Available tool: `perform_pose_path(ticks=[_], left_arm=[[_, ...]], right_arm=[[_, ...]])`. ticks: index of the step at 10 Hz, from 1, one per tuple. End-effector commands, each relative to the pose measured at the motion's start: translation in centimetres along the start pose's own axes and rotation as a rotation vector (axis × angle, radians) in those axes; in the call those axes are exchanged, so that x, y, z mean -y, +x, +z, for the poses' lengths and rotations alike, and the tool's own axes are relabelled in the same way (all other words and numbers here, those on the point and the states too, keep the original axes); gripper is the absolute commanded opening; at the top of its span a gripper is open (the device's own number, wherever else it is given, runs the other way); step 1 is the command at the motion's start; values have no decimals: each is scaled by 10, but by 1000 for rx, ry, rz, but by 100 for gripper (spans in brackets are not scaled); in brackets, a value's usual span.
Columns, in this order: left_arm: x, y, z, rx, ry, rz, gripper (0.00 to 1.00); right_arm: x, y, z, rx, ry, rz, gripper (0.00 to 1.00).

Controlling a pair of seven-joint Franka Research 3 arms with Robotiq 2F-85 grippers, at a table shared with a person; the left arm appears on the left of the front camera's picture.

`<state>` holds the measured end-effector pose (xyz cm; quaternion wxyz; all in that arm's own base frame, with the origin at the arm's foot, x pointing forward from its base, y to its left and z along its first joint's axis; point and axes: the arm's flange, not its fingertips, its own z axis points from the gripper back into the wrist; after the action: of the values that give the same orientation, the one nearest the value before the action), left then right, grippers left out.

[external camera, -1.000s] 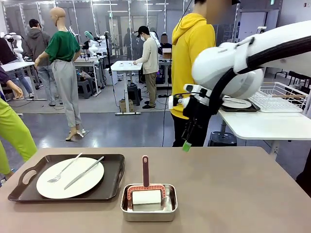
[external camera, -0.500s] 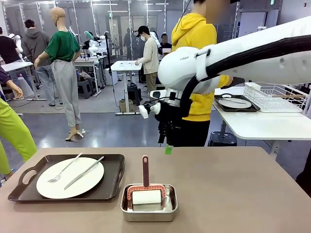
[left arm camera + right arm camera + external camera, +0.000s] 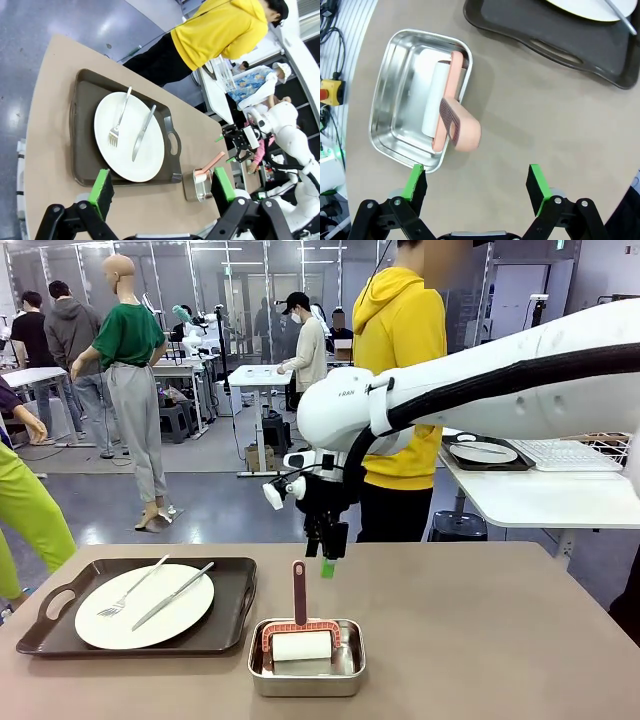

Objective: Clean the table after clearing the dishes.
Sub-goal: When the left (or right) Handle tray is removed, use the left hand (or right hand) to clean the left (or right) side of the table with the Lint Roller.

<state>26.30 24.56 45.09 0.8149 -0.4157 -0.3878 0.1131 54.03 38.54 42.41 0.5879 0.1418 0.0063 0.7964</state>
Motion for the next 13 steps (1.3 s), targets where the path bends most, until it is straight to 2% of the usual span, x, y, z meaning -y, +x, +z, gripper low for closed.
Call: perform_pose_path(ticks=[1, 4, 8, 13], left_arm=[[-2, 0, 2, -3, -1, -12, 100], [-2, 0, 2, -3, -1, -12, 100], [-2, 0, 2, -3, -1, -12, 100], [-2, 0, 2, -3, -1, -12, 100]], right_arm=[[11, 19, -3, -35, 66, -17, 100], [17, 39, -15, -43, 138, -57, 100], [16, 58, -24, -110, 172, -46, 100], [12, 63, -39, -157, 208, -62, 100]])
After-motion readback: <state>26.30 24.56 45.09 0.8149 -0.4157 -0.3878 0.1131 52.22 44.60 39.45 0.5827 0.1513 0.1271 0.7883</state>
